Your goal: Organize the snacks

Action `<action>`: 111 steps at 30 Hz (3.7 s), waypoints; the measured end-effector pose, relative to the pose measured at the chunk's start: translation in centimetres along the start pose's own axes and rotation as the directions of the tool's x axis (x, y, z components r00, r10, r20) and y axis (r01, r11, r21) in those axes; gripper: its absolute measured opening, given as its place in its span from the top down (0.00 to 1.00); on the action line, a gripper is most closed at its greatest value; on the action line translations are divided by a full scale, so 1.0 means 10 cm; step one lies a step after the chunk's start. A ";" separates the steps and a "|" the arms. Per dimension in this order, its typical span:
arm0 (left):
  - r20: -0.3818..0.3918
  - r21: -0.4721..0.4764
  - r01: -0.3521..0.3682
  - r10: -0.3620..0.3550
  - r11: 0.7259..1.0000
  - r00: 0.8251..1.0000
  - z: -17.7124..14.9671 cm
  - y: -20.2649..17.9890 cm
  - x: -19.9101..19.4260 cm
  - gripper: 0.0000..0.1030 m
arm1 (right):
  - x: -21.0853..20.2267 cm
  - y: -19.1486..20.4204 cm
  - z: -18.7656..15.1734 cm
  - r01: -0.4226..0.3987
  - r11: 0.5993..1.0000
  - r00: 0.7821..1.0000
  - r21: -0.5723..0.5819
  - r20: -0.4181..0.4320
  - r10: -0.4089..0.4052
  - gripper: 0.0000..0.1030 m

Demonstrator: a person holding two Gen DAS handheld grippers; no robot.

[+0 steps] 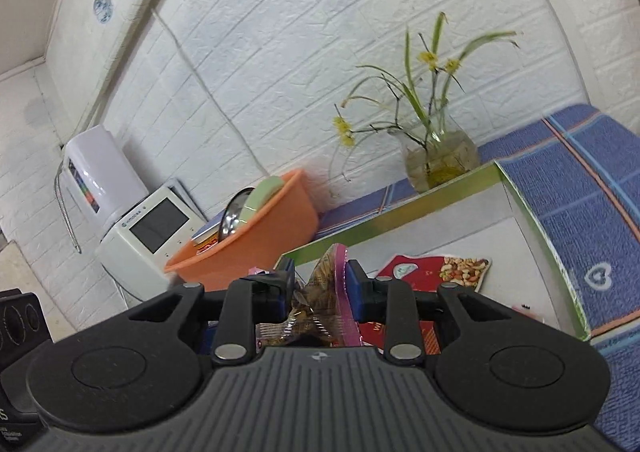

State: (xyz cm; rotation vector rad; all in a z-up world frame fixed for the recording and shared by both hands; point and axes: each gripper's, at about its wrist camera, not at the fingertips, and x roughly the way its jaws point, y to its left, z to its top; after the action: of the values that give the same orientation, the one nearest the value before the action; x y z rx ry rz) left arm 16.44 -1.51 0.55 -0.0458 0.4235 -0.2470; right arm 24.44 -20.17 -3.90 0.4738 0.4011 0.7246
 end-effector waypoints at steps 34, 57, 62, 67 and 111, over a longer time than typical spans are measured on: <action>-0.069 -0.029 0.153 -0.154 0.988 0.986 -0.58 -0.18 -0.59 0.11 | -1.07 -0.12 -0.41 0.074 0.997 0.997 -0.030 0.014 -0.073 0.36; -0.246 -0.253 0.228 -0.291 0.940 0.925 -0.66 -0.26 0.17 0.44 | -0.58 -0.43 -0.61 0.113 0.986 0.970 0.121 -0.228 -0.083 0.00; -0.250 -0.248 0.250 -0.311 0.936 0.917 -0.67 -0.27 0.17 0.58 | -0.56 -0.49 -0.66 0.091 0.982 0.969 0.166 -0.242 -0.049 0.29; -0.237 -0.254 0.250 -0.311 0.934 0.920 -0.68 -0.25 0.15 0.58 | -0.59 -0.50 -0.67 0.097 0.974 0.974 0.204 -0.223 -0.050 0.14; 0.069 -0.378 0.301 -0.297 0.876 0.952 -0.52 0.01 -1.03 0.44 | -1.06 0.08 -0.62 -0.126 0.975 0.991 0.185 -0.030 0.134 0.67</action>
State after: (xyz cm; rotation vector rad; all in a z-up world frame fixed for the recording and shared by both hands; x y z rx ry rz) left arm 5.29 1.19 -0.04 -0.5032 0.4511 -0.4672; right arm 13.67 -25.42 -6.59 0.6636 0.4823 0.8293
